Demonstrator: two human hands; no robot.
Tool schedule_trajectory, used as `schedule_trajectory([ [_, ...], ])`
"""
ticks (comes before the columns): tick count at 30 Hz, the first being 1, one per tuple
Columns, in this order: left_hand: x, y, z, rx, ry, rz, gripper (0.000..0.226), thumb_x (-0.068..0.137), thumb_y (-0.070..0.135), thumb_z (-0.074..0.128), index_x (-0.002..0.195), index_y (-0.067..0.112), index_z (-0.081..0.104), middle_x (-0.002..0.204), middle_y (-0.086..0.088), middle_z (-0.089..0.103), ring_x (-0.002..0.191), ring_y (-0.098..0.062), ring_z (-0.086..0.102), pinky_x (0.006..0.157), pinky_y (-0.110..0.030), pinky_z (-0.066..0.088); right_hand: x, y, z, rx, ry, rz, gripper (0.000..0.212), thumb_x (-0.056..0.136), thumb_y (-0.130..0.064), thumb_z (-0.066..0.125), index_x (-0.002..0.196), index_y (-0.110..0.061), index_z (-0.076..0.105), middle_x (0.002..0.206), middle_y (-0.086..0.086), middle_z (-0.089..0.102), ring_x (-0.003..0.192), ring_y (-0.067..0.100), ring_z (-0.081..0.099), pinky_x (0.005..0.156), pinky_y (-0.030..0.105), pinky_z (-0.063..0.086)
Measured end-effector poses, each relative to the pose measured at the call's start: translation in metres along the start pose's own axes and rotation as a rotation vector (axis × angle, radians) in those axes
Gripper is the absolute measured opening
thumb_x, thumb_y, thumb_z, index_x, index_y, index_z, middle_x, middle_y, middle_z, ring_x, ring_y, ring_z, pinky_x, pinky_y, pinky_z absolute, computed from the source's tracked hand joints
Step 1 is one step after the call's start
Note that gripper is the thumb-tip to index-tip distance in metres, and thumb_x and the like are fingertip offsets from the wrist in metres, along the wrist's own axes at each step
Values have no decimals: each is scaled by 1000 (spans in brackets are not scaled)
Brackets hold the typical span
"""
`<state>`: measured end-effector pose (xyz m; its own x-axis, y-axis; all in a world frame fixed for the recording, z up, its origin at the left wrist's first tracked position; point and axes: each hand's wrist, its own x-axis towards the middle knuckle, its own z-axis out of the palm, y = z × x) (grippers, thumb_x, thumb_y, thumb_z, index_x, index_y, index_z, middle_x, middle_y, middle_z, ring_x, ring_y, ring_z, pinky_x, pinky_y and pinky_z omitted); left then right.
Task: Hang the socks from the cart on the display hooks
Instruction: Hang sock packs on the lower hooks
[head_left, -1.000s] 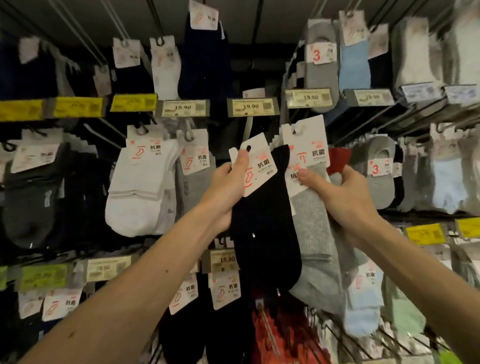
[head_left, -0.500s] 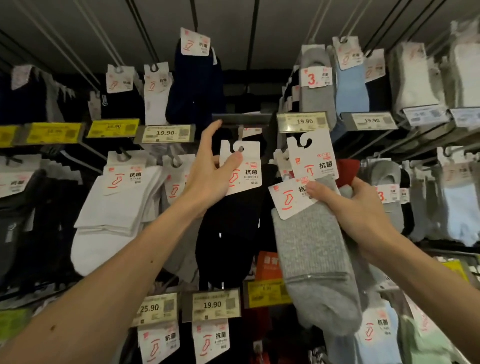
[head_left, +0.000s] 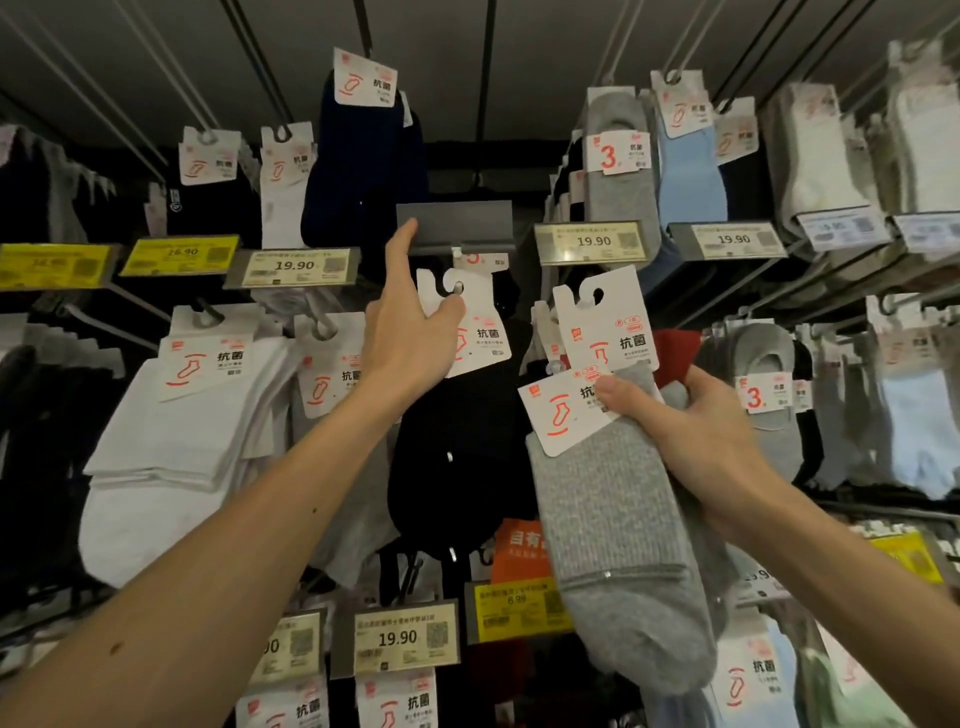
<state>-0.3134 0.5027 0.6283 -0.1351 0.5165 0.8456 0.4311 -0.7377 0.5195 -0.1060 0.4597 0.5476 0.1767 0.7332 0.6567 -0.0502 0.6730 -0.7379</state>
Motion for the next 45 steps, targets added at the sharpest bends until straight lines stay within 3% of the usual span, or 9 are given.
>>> schedule_trajectory([
  [5,7,6,-2,26,92,-1,61,97,10,57,143,41,33,98,-4,63,68,-9,62,43,-7,39,1,1,-2,14,-19,-5,23,82,-21,78,101,-16,65,91,-3,79,82,13,76,65,26,61],
  [8,5,5,-1,74,120,52,42,99,13,55,134,33,42,79,0,62,65,-8,63,44,-8,40,1,-1,-2,17,-26,-28,23,82,-19,78,101,-16,66,90,-4,79,81,11,76,62,21,59],
  [14,8,6,1,274,159,124,35,98,17,55,126,34,44,87,1,64,71,-10,60,46,-13,39,2,1,2,22,-47,-28,19,82,-17,78,96,-17,65,87,-6,78,77,9,75,57,17,56],
  [17,17,12,0,325,175,95,33,92,15,61,118,31,47,87,1,61,82,-18,60,61,-26,36,3,2,2,27,-67,-20,19,82,-17,77,97,-17,65,87,-6,78,79,10,76,58,19,58],
  [21,25,20,-4,341,127,33,31,89,18,66,105,30,42,92,-1,60,82,-18,59,56,-26,33,2,2,-1,33,-79,-16,19,82,-18,77,98,-18,65,87,-7,78,79,10,75,58,18,58],
  [26,22,29,-2,515,129,86,33,92,23,67,116,23,44,100,-3,57,91,-19,45,75,-35,33,2,3,-3,37,-84,-16,19,82,-17,77,96,-19,64,86,-7,78,77,8,75,56,16,56],
  [32,21,36,1,668,124,145,38,96,23,62,128,22,42,102,-2,49,89,-20,42,74,-35,32,3,6,-3,40,-103,0,23,82,-19,77,101,-18,65,90,-6,78,81,11,76,61,19,59],
  [38,24,24,3,297,34,56,36,96,13,59,120,29,37,108,-4,56,77,-11,57,48,-11,38,4,10,-5,74,-87,10,22,81,-15,78,100,-15,65,92,-3,79,81,13,76,60,20,58],
  [45,23,17,7,382,148,95,37,95,10,59,124,22,39,87,6,48,67,-2,42,51,-19,32,5,12,-5,81,-97,5,23,81,-16,78,101,-17,66,91,-4,79,82,13,76,62,21,60],
])
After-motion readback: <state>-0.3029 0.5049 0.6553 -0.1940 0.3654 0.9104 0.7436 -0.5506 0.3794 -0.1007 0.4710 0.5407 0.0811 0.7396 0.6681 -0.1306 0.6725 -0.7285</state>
